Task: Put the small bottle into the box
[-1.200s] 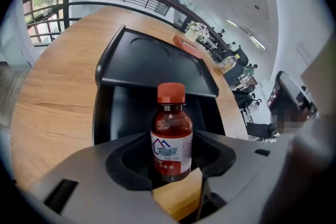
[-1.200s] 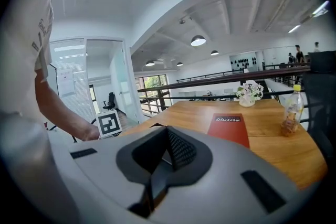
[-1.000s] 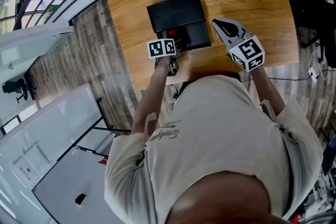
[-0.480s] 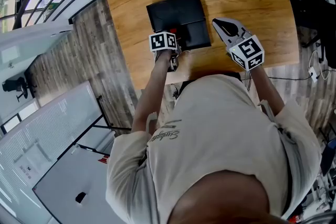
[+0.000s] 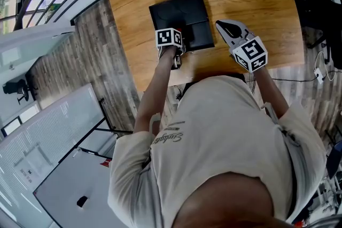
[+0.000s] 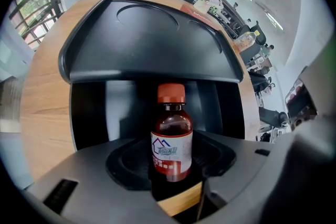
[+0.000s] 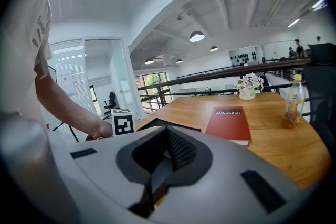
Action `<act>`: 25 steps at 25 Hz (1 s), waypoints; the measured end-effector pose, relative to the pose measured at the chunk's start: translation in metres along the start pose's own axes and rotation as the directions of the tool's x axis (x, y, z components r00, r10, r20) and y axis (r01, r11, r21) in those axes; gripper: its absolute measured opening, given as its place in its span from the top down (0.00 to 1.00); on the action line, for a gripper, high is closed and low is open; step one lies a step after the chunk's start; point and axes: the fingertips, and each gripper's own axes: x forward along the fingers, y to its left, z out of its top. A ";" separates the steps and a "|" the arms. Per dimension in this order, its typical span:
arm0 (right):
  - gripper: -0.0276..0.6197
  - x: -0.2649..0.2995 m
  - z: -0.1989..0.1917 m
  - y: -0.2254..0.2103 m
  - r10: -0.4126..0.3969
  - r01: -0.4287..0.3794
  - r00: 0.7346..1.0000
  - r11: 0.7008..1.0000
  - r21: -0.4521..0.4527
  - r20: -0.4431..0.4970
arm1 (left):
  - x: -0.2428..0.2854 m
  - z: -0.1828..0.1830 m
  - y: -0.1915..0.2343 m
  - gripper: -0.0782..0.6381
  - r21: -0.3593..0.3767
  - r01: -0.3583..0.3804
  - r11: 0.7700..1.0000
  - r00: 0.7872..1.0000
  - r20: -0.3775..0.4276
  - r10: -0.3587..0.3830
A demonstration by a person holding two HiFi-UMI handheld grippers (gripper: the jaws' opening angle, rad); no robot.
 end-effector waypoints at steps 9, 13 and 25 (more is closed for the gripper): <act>0.96 -0.005 0.000 0.004 -0.008 0.008 1.000 1.000 -0.002 0.002 | 0.000 0.000 0.000 0.57 -0.002 -0.006 1.000 1.000 -0.007 0.006; 0.96 -0.006 0.004 0.008 -0.007 0.007 1.000 1.000 -0.010 0.013 | 0.000 0.001 0.000 0.57 -0.008 0.000 1.000 1.000 -0.009 0.000; 0.96 -0.023 0.004 0.019 -0.039 0.039 0.999 0.999 -0.004 0.025 | -0.001 0.000 -0.001 0.57 -0.012 0.010 1.000 1.000 0.014 -0.009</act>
